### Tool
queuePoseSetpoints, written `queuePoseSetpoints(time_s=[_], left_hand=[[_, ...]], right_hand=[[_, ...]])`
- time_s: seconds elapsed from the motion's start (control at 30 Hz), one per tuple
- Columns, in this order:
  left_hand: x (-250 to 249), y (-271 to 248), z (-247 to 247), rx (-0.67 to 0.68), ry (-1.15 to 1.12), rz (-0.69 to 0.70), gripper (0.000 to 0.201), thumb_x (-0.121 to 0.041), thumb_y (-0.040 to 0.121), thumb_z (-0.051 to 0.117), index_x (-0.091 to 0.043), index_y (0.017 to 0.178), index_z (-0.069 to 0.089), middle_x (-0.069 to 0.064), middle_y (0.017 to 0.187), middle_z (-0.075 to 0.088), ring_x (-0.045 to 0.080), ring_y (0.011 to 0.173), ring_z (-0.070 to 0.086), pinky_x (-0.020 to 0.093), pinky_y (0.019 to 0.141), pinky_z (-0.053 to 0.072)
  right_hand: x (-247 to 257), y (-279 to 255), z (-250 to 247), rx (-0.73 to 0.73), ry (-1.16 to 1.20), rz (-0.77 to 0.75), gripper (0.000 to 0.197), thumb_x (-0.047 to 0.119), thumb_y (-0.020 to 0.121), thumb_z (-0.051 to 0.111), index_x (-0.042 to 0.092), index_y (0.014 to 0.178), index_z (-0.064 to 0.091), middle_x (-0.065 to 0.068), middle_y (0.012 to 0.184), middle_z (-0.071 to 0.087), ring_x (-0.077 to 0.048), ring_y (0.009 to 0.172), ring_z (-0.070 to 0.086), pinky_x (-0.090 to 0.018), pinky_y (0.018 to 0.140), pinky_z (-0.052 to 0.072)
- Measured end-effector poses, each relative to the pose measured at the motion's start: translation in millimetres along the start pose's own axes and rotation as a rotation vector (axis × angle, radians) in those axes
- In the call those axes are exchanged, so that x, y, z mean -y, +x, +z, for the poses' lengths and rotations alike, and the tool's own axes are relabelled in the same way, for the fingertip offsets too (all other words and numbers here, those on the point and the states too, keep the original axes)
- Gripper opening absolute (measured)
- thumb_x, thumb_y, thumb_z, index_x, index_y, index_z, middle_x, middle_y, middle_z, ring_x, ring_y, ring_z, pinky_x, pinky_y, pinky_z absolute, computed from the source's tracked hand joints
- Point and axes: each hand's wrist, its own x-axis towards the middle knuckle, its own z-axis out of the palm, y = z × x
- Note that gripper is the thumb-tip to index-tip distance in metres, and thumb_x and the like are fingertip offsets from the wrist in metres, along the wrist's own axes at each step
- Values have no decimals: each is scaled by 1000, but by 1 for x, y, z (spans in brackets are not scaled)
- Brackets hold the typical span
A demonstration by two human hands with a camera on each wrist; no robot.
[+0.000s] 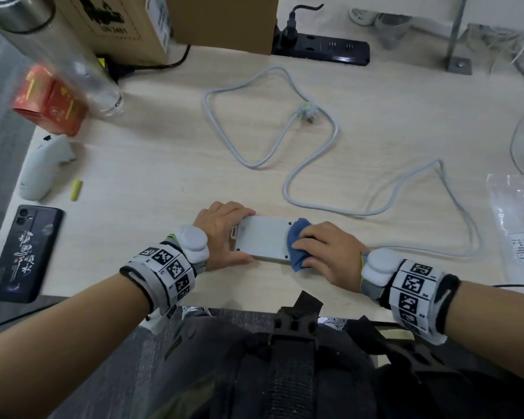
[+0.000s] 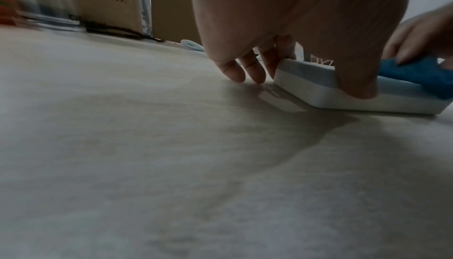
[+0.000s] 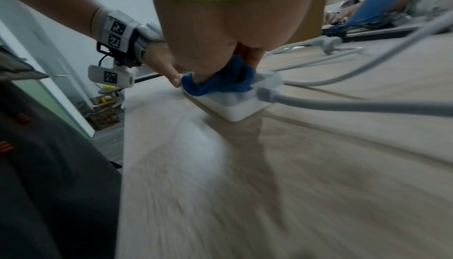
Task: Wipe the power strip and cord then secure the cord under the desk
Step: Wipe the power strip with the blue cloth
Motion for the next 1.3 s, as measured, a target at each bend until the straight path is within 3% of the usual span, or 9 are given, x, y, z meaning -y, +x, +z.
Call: queuePoseSetpoints(time_s=[0.27,0.43,0.63,0.77,0.93,1.03,1.1,1.2,1.3], left_hand=[[-8,7,1,-21,-46,-55,86,-69,46,55,-27,121,56,-5,112,59,22,95,53,37,77,42],[-5,6,2,-4,-49,-36,77,-70,49,64,-34,116,54,-10,107,58,18,89,54,41,78,46],[-1,5,-4,42,-47,-38,81,-65,49,67,-34,121,49,-12,114,55,17,93,51,40,83,44],[-1,4,-2,32,-66,-48,79,-62,50,69,-35,122,48,-13,114,53,14,95,50,37,84,42],[-1,5,1,-7,-95,-26,79,-65,48,67,-33,118,51,-11,110,55,16,91,53,37,80,44],[-2,6,8,-72,-119,-16,67,-62,46,74,-29,101,55,-9,97,57,17,80,55,39,69,47],[-3,6,11,-108,-133,-36,59,-58,46,76,-23,90,57,-8,90,57,17,75,56,41,64,48],[0,5,9,-96,-152,-12,63,-59,50,74,-28,102,57,-8,97,58,17,80,58,41,68,50],[2,2,3,-14,-134,-18,76,-63,50,71,-34,118,51,-11,111,56,15,94,56,41,81,48]], right_hand=[[36,82,37,-2,81,-118,18,8,73,65,4,89,73,-17,85,66,-33,65,59,-36,58,49],[22,57,16,90,103,-39,21,20,83,55,10,89,73,-9,91,66,-31,68,58,-37,58,48],[-21,3,-24,89,25,9,13,4,76,62,5,85,71,-10,87,66,-31,72,60,-39,62,49],[-24,5,-23,104,11,-18,12,-1,71,63,5,79,70,-9,82,65,-29,65,56,-35,58,46],[2,56,3,114,87,-42,11,10,78,59,8,81,69,-10,84,65,-29,70,55,-30,64,38],[25,94,22,89,121,-50,22,26,76,60,7,82,69,-11,84,64,-28,67,58,-31,66,39],[36,107,27,65,148,-35,24,24,73,58,5,82,70,-13,80,63,-29,62,58,-31,62,44],[29,92,20,116,144,-5,23,21,78,54,8,85,71,-12,84,65,-31,66,60,-34,62,49],[4,46,-6,178,103,43,13,14,79,67,8,89,73,-10,88,66,-31,76,61,-34,68,49]])
